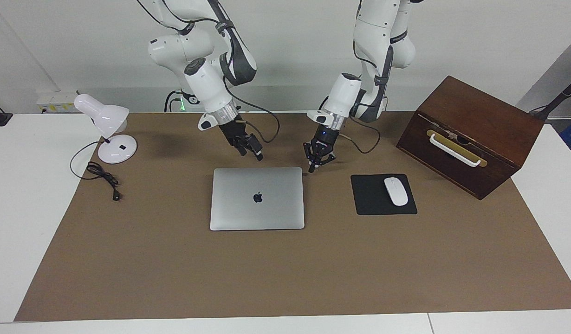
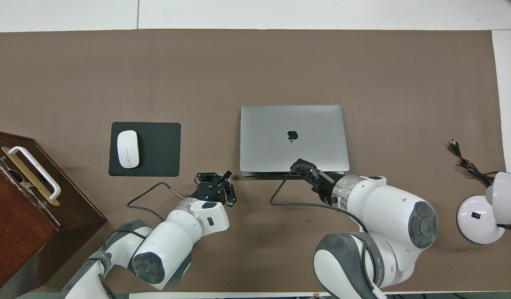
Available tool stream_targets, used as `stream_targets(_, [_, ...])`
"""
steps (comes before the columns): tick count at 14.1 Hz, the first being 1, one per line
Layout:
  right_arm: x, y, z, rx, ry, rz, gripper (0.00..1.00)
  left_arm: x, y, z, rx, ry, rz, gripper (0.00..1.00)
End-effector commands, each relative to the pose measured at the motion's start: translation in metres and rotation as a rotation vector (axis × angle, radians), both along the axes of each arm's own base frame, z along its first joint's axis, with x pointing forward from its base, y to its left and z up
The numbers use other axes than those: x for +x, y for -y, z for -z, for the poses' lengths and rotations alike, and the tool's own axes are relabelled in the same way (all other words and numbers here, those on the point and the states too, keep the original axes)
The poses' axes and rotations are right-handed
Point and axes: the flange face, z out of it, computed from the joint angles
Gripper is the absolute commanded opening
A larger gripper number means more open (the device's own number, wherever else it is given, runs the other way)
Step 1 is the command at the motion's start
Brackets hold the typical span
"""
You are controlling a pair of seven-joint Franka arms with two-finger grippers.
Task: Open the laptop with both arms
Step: 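Move the left gripper to the laptop's front corner near the mouse pad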
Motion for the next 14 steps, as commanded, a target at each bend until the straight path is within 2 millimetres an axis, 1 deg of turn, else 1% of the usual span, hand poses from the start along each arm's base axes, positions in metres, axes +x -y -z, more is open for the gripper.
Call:
stream_targets(1, [0.003,0.007,0.007,-0.002,0.004,-0.017,1.00,0.009,0.008,0.006,-0.006,0.016,0.001,0.00])
stream_targets(3, [0.006,0.011,0.011,-0.010,0.009,-0.032,1.00,0.016,0.009,0.004,-0.009,0.023,-0.002,0.00])
stream_targets(5, [0.009,0.013,0.015,-0.016,0.010,-0.044,1.00,0.023,0.014,0.009,-0.009,0.023,-0.002,0.00])
stream_targets(7, [0.014,0.017,0.014,-0.016,0.016,-0.039,1.00,0.027,0.017,0.012,-0.008,0.022,-0.003,0.00])
stream_targets(9, [0.016,0.019,0.018,-0.022,0.017,-0.050,1.00,0.031,0.021,0.010,-0.015,0.030,-0.004,0.00])
stream_targets(10, [0.018,0.019,0.020,-0.023,0.014,-0.050,1.00,0.034,0.023,0.012,-0.015,0.028,-0.005,0.00])
stream_targets(11, [0.021,0.020,0.018,-0.021,0.018,-0.047,1.00,0.036,0.024,0.012,-0.017,0.031,-0.005,0.00])
stream_targets(12, [0.022,0.020,0.022,-0.025,0.014,-0.053,1.00,0.038,0.025,0.010,-0.021,0.035,-0.008,0.00])
stream_targets(14, [0.026,0.019,0.024,-0.025,0.016,-0.059,1.00,0.041,0.026,0.007,-0.027,0.040,-0.011,0.00])
